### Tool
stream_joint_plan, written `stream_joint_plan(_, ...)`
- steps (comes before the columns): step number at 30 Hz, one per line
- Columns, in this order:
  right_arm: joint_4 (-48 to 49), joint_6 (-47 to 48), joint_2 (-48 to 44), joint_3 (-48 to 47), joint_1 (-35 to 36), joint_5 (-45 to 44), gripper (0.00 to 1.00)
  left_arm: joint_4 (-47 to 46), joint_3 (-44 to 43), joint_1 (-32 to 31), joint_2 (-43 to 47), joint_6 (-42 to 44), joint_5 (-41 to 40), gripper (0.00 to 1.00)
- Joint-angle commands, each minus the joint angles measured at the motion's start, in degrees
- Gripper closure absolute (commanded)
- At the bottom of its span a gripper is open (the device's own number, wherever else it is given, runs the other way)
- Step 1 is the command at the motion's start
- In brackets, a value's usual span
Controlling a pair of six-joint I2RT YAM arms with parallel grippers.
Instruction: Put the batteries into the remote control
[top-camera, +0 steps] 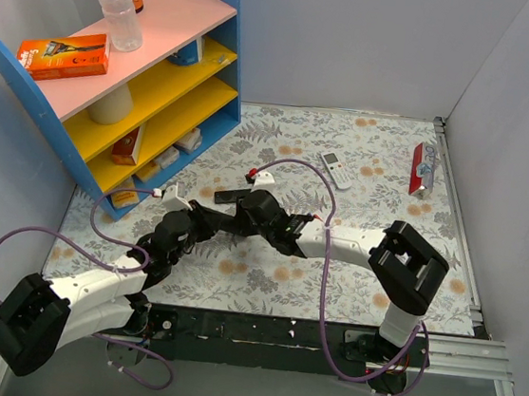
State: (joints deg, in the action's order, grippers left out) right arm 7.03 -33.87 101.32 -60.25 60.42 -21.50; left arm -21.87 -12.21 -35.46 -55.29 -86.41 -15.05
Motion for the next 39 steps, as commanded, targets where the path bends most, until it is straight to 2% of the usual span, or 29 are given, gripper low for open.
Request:
stream_joint_plan(1, -10.89, 2.23, 2.75, 1.89, -0.48, -1.88, 0.54, 5.52, -2.38, -0.92, 2.02, 2.39, -2.08, 1.00)
stream_joint_plan(32, -8.87, 3.54, -4.02, 7.34, -4.44, -2.24, 0.63, 13.17, -5.37, -0.92, 0.62, 1.95, -6.57, 1.00)
stream_joint_plan(39, -5.27, 4.60, -4.46, 8.22, -4.61, 2.24, 0.63, 12.03, -5.02, -0.92, 0.88, 1.95, -4.91, 1.00)
